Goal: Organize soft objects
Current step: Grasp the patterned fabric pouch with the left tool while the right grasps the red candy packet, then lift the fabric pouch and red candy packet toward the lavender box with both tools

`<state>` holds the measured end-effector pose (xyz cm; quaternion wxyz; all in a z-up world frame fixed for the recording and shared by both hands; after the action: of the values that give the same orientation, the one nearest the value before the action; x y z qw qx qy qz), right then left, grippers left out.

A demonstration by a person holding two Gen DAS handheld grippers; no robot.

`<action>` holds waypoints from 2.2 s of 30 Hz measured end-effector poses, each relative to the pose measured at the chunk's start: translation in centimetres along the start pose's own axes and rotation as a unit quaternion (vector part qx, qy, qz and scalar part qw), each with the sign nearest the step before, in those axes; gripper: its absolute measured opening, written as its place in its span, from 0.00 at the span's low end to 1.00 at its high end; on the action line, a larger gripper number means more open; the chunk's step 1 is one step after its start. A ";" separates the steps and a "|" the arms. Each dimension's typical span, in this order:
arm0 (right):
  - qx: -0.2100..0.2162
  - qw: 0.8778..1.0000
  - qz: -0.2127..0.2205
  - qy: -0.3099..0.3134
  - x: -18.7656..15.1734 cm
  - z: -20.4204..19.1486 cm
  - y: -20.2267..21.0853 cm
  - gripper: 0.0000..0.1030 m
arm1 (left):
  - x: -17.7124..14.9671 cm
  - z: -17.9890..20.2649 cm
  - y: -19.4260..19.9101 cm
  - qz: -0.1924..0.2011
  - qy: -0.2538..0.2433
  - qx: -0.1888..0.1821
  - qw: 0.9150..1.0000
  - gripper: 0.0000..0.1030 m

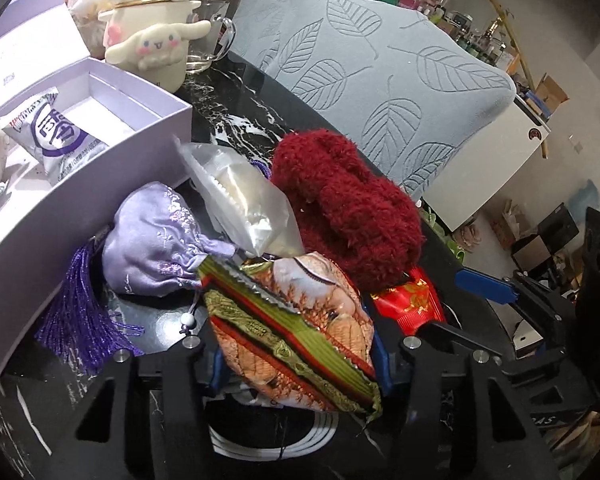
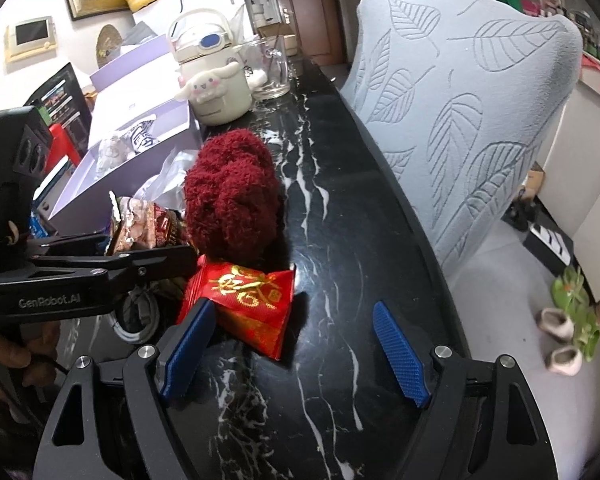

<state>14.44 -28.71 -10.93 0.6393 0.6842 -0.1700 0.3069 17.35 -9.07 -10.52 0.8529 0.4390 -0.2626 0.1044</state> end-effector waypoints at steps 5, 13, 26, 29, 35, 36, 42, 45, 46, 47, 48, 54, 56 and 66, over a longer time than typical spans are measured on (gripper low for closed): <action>0.006 1.000 0.001 0.004 0.3 -0.5 -0.2 0.80 | -0.3 0.5 0.9 0.002 -0.014 0.009 1.000 0.50; 0.027 1.000 -0.002 0.008 0.7 -1.9 -0.4 0.85 | -0.4 1.0 3.7 0.022 -0.027 0.023 0.999 0.50; -0.018 0.999 -0.003 0.038 0.6 -3.9 -1.9 0.85 | -1.8 -0.9 7.0 0.040 -0.008 0.052 0.998 0.50; -0.039 0.998 0.003 0.056 0.4 -4.2 -1.8 0.68 | -2.2 -1.3 7.3 0.040 0.000 0.054 0.998 0.50; -0.036 0.998 0.006 0.055 0.1 -4.3 -1.1 0.49 | -3.2 -1.7 8.1 0.042 0.006 0.055 0.998 0.50; -0.036 0.998 0.007 0.056 0.0 -4.3 -0.9 0.48 | -3.3 -1.6 8.2 0.042 0.006 0.054 0.998 0.50; -0.023 0.998 0.009 0.051 -0.5 -4.8 0.3 0.48 | -3.9 -1.5 8.9 0.046 0.005 0.054 0.997 0.50; -0.019 0.998 0.011 0.050 -0.6 -5.1 0.6 0.48 | -4.3 -1.5 9.3 0.048 0.006 0.055 0.997 0.50; -0.018 0.998 0.011 0.051 -0.7 -5.2 0.8 0.48 | -4.5 -1.5 9.4 0.049 0.007 0.055 0.997 0.50; -0.017 0.999 0.012 0.051 -0.8 -5.3 0.9 0.48 | -4.6 -1.5 9.6 0.050 0.007 0.055 0.997 0.50; -0.013 0.999 0.013 0.051 -0.8 -5.5 1.1 0.48 | -4.8 -1.5 9.7 0.052 0.007 0.056 0.997 0.50; 0.000 0.998 0.016 0.062 -1.5 -7.1 1.8 0.48 | -5.9 -1.8 10.8 0.059 0.016 0.058 0.996 0.50; 0.006 0.998 0.019 0.065 -1.6 -7.6 2.2 0.48 | -6.3 -1.9 11.3 0.063 0.018 0.061 0.996 0.50; 0.046 0.994 0.035 0.092 -2.2 -11.2 3.8 0.48 | -8.4 -2.9 14.2 0.091 0.035 0.081 0.992 0.50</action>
<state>8.14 -18.61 -9.49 0.6093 0.6750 -0.1201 0.3984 5.49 2.10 -6.58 0.8101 0.4770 -0.2621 0.2178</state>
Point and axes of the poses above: each gripper's, at about its wrist camera, not at the fingertips, and y roughly against the way its jaws point, z to its right, x to its top, the point moved 3 cm from there along -y, roughly the way its jaws point, and after that the axes turned 13 degrees about -x, right-handed, at the moved point
